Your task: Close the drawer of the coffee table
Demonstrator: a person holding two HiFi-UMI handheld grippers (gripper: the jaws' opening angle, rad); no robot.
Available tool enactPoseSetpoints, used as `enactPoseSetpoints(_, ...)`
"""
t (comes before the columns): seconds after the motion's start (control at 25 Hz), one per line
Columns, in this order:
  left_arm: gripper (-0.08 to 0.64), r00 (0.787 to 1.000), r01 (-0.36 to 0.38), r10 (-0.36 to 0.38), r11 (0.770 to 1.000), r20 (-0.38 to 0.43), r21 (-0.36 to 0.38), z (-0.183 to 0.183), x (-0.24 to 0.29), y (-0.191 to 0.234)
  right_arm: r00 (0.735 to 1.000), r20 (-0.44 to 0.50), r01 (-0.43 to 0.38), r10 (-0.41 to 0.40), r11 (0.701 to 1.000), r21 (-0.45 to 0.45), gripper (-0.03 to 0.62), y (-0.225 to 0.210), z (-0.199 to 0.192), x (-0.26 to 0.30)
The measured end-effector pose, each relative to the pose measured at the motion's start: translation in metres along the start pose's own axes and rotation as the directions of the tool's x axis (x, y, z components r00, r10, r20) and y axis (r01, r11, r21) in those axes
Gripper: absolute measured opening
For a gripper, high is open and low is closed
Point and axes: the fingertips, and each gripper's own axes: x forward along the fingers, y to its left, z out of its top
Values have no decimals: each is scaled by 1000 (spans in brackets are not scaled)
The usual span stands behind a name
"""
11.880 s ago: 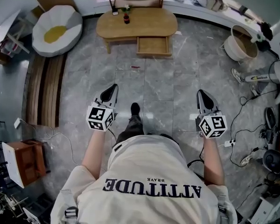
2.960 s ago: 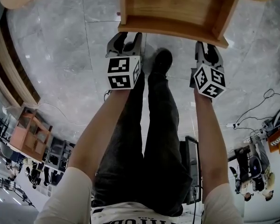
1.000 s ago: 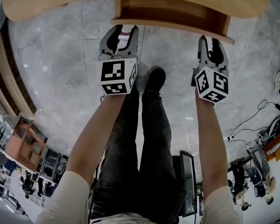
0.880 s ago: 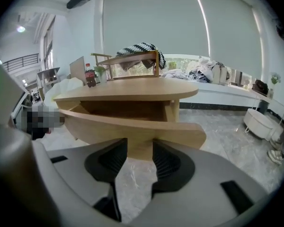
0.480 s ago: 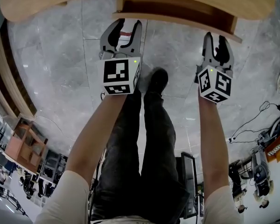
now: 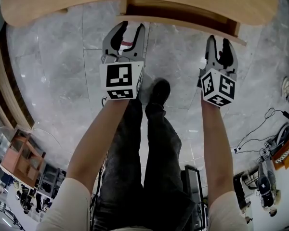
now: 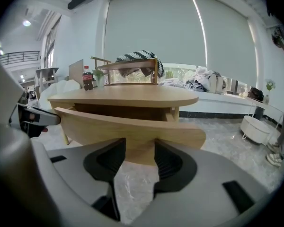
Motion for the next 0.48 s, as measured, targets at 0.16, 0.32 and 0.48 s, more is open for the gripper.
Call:
enactPoseSetpoints(0.16,163,1000,-11,11,1000,21,5,2,3,4,1000,14,-3,3,1000,-4,211,2,2,5)
enactPoseSetpoints(0.32,164,999,-14,14,1000,32,2,4,7,4,1000,21,-9,10,1000,-14,212,0,4,8)
enactPoseSetpoints(0.48,164,999,-18,18,1000,35,16,6,14,8,1000,25,5,-4,1000,-19,198,-1,6,16)
